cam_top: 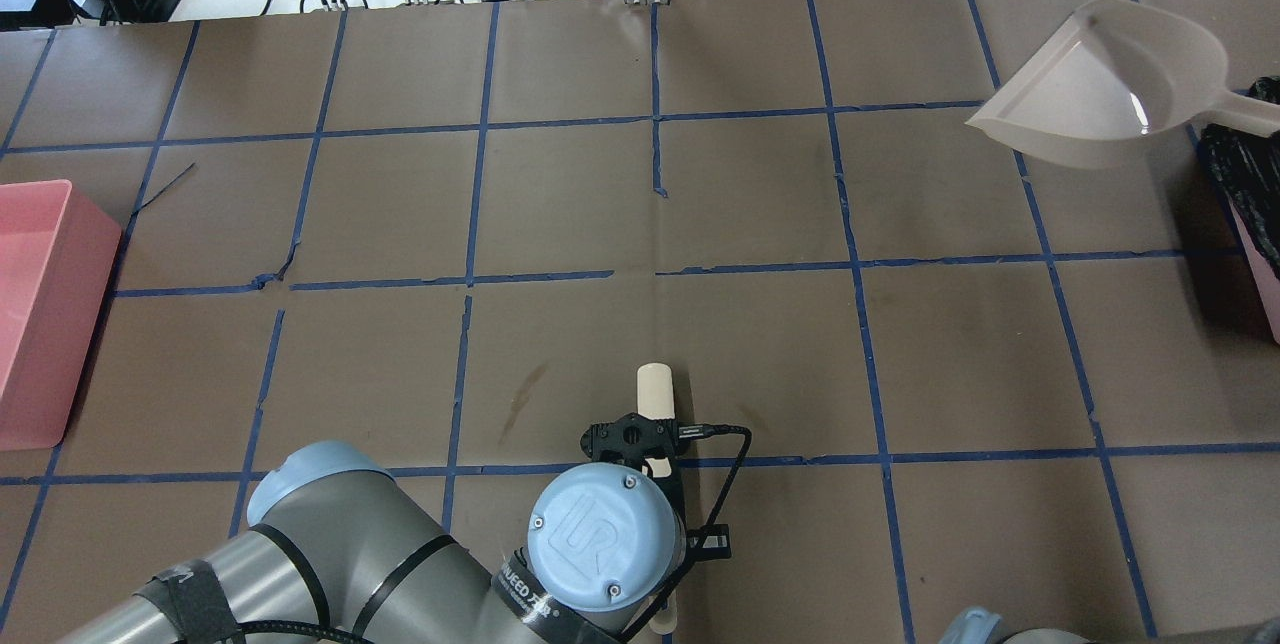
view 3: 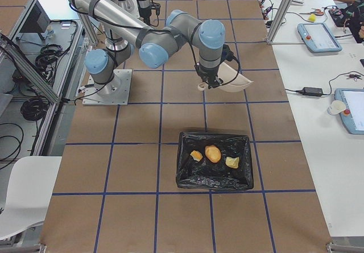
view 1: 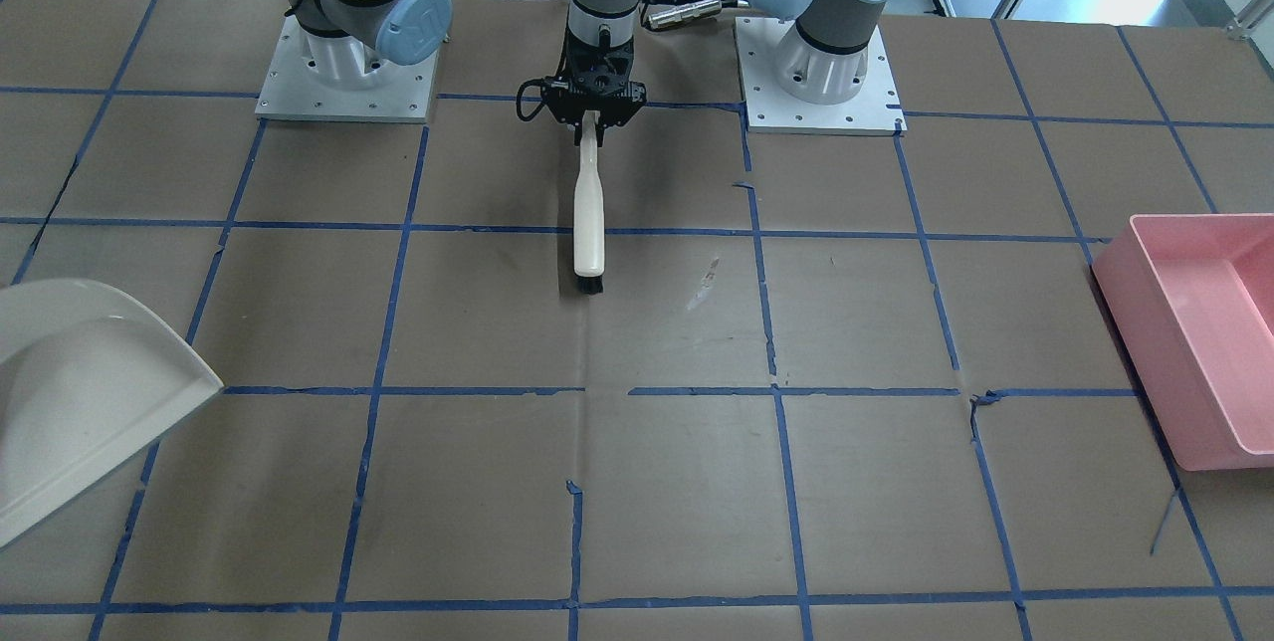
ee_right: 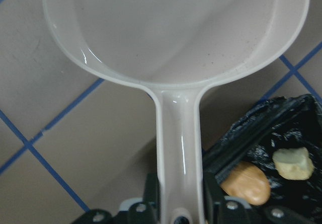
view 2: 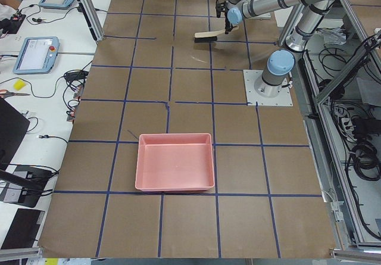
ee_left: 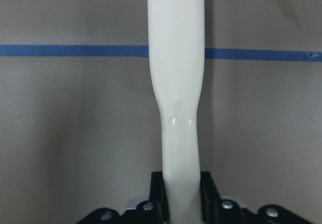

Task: Sweep and dump trash in nearest bin
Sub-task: 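Tip the dustpan over the black trash bin with the right gripper, then bring the empty dustpan back over the table with the right gripper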

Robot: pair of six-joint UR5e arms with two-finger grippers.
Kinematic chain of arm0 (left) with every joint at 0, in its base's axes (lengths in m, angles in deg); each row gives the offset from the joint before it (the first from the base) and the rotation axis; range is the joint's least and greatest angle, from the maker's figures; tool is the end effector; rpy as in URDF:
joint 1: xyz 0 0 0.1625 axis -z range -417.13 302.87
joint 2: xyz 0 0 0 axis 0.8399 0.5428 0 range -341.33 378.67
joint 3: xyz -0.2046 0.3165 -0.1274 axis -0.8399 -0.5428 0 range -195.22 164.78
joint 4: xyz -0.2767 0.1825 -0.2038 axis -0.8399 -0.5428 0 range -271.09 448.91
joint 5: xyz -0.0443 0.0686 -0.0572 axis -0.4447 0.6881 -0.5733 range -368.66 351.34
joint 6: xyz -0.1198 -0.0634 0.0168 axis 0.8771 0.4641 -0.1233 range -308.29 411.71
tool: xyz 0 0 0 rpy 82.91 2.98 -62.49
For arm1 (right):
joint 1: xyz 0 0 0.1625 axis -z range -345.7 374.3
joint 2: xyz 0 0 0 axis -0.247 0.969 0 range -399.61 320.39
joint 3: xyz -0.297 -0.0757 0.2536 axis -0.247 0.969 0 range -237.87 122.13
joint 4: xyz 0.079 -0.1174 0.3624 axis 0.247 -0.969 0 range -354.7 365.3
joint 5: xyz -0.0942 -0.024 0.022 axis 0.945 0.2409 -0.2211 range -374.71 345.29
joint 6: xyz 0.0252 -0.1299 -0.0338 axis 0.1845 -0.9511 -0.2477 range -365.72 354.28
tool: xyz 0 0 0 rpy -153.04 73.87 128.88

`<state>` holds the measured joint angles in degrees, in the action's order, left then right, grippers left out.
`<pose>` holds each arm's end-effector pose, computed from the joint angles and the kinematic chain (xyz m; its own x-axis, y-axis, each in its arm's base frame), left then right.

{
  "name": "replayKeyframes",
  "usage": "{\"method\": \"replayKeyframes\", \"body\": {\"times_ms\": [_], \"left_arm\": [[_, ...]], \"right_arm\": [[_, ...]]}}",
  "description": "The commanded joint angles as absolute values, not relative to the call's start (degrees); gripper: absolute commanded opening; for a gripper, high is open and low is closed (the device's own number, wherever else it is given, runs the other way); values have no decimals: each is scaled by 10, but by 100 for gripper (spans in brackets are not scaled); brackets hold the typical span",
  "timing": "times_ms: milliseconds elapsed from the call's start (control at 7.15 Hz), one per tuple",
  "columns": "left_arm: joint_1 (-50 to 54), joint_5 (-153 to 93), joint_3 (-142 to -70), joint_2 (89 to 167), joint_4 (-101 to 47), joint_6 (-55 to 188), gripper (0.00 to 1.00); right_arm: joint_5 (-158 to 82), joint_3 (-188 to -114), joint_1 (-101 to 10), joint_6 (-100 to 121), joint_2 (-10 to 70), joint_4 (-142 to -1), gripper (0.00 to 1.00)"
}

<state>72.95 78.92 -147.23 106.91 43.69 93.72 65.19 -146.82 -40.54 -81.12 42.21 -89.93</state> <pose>-0.3491 -0.1988 0.1958 -0.9960 -0.0307 0.0842 -0.0334 0.9990 -0.0306 -0.1677 -0.5111 0.3731 -0.7590 -0.6466 -0.0764 -0.6306 0.7592 -0.1612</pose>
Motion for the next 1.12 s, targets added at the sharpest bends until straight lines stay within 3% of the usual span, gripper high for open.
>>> {"method": "replayKeyframes", "body": {"times_ms": [0, 419, 839, 979], "left_arm": [[730, 789, -1472, 1069, 437, 935, 11], [730, 790, -1472, 1068, 438, 931, 14], [730, 789, -1473, 1068, 436, 934, 14], [730, 790, -1472, 1068, 436, 932, 27]], "right_arm": [[650, -1480, -492, -587, 420, -926, 0], [658, -1485, -605, -301, 400, -997, 0], [674, -1508, -694, -155, 381, -1073, 0], [676, -1534, -717, -134, 378, -1129, 0]]}}
